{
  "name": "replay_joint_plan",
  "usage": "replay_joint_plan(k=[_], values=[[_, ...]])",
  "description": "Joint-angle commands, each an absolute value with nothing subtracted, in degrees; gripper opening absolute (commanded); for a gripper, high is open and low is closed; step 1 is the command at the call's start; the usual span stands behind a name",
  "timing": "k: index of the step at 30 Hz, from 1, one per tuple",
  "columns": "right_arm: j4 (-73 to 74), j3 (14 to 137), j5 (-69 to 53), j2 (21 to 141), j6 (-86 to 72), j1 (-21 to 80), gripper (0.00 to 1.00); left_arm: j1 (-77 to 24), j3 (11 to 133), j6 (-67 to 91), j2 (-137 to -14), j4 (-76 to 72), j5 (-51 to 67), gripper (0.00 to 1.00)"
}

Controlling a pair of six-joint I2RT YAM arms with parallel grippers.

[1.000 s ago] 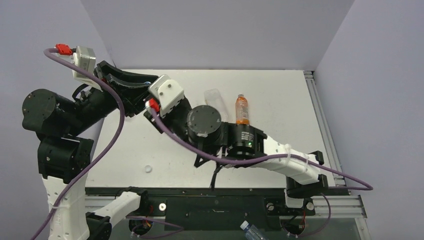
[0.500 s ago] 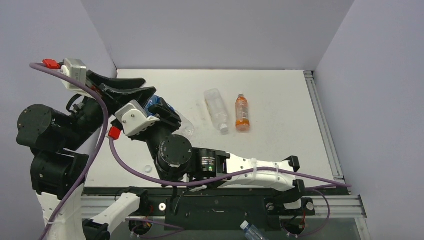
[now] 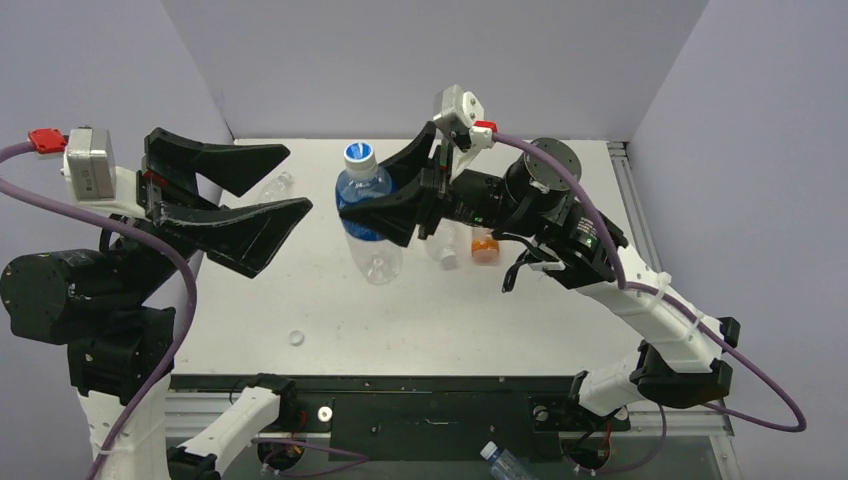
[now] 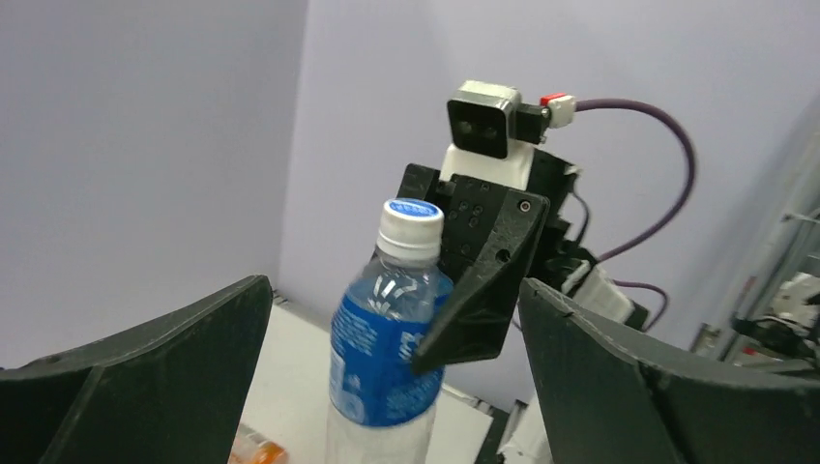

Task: Unscrew the bottle caps
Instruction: Unscrew the bottle cap from the plastic bottle.

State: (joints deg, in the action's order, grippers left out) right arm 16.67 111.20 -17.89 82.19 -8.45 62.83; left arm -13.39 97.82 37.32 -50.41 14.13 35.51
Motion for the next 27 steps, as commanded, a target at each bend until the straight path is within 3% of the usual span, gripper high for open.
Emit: replay_joint_plan(k=[1, 12, 19, 27], values=[[8.06, 111.58, -51.15, 84.24, -23.36, 62.72, 0.00, -13.20, 98.67, 50.81, -52.07, 1.24, 46.57, 0.97], [1.81, 114.07, -59.75, 88.27, -29.82, 63.45, 0.00, -13.08, 97.45, 55.84, -53.69, -5.57, 56.12, 0.99], [-13.67, 116.13, -65.11, 91.75, -43.58, 63.21, 0.00, -14.01, 97.19, 58.40, -54.69, -9.36, 62.54, 0.88], [-14.38, 119.04, -65.98, 95.10, -45.99, 62.66, 0.00, -14.70, 97.61, 59.00, -55.00, -10.50, 63.70, 0.81]])
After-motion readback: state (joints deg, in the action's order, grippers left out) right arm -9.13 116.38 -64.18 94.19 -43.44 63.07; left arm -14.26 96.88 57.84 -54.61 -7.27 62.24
